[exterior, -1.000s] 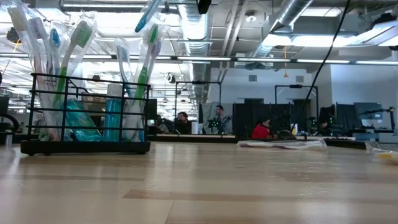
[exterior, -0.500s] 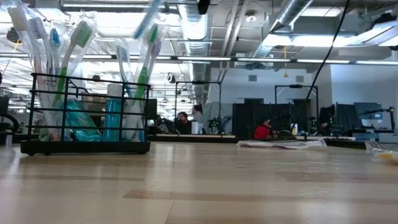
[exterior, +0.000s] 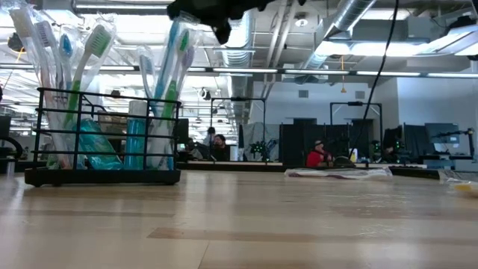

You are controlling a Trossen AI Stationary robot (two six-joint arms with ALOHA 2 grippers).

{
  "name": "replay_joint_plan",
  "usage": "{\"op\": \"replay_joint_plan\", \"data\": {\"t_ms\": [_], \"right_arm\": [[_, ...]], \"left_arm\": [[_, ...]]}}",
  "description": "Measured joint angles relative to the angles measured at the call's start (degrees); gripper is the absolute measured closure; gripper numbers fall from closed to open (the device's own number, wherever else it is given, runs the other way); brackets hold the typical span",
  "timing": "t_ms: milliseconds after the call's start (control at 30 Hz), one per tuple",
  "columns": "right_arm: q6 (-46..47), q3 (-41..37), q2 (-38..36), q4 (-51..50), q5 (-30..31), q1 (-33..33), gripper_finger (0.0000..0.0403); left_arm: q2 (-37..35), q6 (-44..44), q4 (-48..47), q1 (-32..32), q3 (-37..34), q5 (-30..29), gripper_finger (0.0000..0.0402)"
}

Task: Pick & Place toothbrushing station
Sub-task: Put the blue toothbrush into the bottom right section of the mesh organizer

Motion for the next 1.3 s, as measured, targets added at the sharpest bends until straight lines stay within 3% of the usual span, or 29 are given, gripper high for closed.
{"op": "replay_joint_plan", "data": {"t_ms": [1300], "right_arm": [[-2.0,-1.1,6.8,2.2,-0.3,-0.9,0.0386]], "left_arm": [[0.0,0.0,1.1,0.0,0.0,0.0,0.0352]]}}
